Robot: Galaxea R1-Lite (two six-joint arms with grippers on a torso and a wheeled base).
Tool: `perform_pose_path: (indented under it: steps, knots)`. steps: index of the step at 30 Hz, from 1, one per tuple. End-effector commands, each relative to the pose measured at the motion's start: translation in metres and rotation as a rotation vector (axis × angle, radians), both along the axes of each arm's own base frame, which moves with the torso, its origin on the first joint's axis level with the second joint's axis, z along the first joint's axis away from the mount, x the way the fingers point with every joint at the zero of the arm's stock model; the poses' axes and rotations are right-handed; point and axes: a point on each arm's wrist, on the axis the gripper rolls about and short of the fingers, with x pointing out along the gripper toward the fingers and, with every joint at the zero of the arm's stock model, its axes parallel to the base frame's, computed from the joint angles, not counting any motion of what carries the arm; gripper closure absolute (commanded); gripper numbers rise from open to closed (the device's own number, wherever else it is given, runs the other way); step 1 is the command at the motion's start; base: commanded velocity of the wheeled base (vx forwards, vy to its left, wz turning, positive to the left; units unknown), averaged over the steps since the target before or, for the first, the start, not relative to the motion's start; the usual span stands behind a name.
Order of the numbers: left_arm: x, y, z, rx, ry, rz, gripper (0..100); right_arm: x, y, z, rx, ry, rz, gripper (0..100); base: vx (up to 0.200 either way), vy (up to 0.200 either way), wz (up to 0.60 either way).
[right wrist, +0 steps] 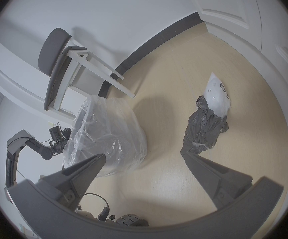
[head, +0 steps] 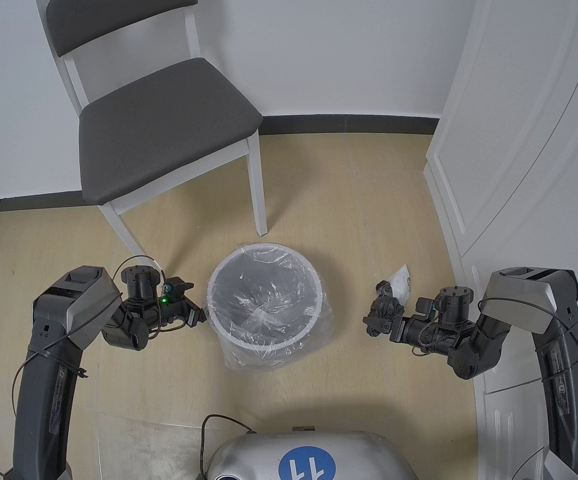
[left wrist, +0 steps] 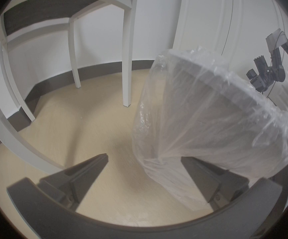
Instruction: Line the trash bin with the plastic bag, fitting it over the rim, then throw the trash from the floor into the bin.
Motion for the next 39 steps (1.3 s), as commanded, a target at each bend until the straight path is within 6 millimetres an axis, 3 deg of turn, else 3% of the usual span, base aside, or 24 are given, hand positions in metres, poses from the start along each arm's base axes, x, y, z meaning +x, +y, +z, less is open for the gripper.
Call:
perform_pose_path:
  steps: [1,8,19,23,28,31,35,39]
  knots:
    - [-0.001,0.005,-0.002,-0.004,-0.032,0.006,0,0.0,0.0,-0.001,0.0,0.003,0.001,0,0.0,0.0,0.0]
    - [-0.013,0.02,-0.002,-0.015,-0.06,-0.007,0,0.0,0.001,-0.001,-0.005,0.018,0.002,0,0.0,0.0,0.0]
    - [-0.019,0.024,0.0,-0.025,-0.099,0.003,0,-0.001,0.005,0.0,-0.073,0.01,0.029,0,0.0,0.0,0.0]
    - [-0.02,0.029,0.0,-0.031,-0.131,0.022,0,-0.002,0.013,-0.002,-0.231,-0.098,-0.025,0,0.0,0.0,0.0]
    - [-0.021,0.055,0.001,-0.028,-0.192,0.073,0,-0.009,0.033,-0.003,-0.291,-0.196,-0.046,0,0.0,0.0,0.0]
    - [-0.027,0.07,0.014,-0.062,-0.223,0.113,0,-0.021,0.045,0.005,-0.304,-0.211,-0.009,0,0.0,0.0,0.0]
    - [-0.039,0.082,0.048,-0.128,-0.262,0.135,0,-0.03,0.047,0.007,-0.35,-0.224,0.025,0,0.0,0.0,0.0]
    - [-0.055,0.076,0.086,-0.217,-0.29,0.063,0,-0.033,0.046,0.002,-0.384,-0.254,0.042,0,0.0,0.0,0.0]
